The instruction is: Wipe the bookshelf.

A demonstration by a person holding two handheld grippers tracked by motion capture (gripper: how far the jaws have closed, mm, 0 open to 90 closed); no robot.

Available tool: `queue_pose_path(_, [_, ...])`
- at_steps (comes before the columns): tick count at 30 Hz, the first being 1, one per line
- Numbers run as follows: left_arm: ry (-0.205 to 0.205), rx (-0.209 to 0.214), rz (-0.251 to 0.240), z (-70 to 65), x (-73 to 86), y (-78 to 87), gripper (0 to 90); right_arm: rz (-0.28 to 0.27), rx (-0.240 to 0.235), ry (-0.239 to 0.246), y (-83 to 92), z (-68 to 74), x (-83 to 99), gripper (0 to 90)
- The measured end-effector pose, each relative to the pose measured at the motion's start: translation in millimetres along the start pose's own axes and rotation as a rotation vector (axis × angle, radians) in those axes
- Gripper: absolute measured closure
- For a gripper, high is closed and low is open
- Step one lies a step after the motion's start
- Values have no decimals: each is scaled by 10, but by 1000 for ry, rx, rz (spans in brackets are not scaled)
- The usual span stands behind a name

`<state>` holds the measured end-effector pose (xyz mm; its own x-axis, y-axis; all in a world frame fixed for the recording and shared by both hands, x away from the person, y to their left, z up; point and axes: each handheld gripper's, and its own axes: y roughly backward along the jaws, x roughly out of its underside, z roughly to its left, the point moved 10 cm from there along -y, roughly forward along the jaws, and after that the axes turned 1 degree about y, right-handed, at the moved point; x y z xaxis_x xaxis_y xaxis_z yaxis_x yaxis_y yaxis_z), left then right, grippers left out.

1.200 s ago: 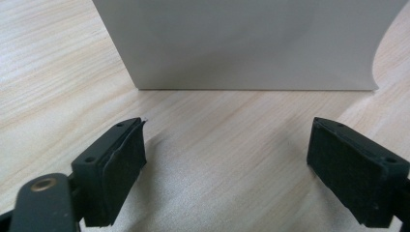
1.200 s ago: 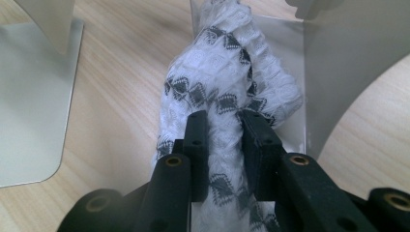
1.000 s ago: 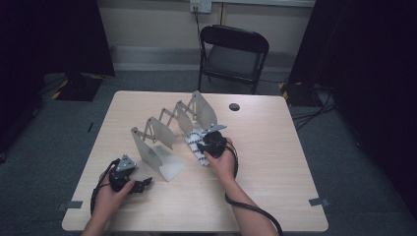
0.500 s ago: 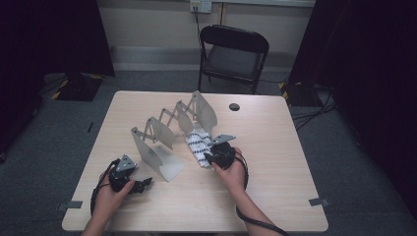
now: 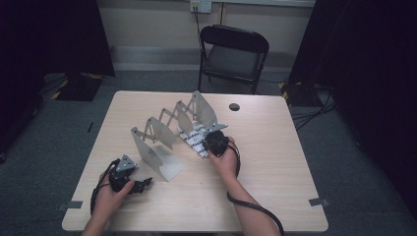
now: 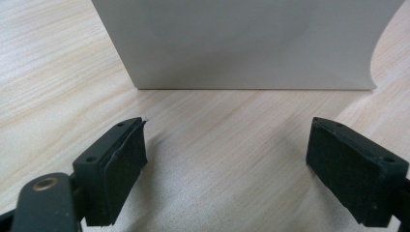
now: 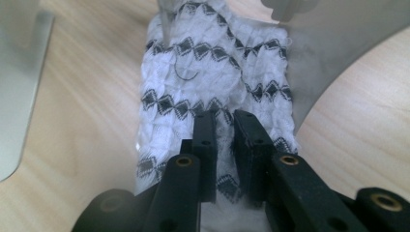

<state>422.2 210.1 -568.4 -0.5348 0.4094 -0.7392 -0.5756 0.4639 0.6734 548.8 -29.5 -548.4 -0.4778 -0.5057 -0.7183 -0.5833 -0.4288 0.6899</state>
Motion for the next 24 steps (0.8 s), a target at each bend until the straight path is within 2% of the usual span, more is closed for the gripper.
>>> queue_pose_path(4, [0, 0, 0, 0, 0, 0, 139, -17, 2, -23, 13, -9, -1, 678])
queue_pose_path(7, [0, -1, 0, 0, 0, 0, 139, -52, -22, -57, 118, -2, 11, 562])
queue_pose_path(10, [0, -1, 0, 1, 0, 1, 139, -71, -40, -71, 207, -6, 41, 475])
queue_pose_path(13, [0, -1, 0, 1, 0, 0, 139, -77, -58, -69, 235, 6, 70, 412])
queue_pose_path(15, [0, -2, 0, 1, 0, 0, 139, -64, -61, -50, 203, 25, 92, 380])
queue_pose_path(17, [0, -1, 0, 1, 1, 1, 139, -57, -74, -33, 146, 66, 98, 381])
queue_pose_path(20, [-1, -1, 1, 1, 1, 1, 139, -23, -32, 4, 48, 88, 131, 507])
queue_pose_path(22, [0, -1, 0, 1, 1, 1, 139, -25, -17, -27, 22, 91, 112, 632])
queue_pose_path(24, [0, -1, 0, 1, 1, 0, 139, -30, -10, -38, 7, 87, 71, 679])
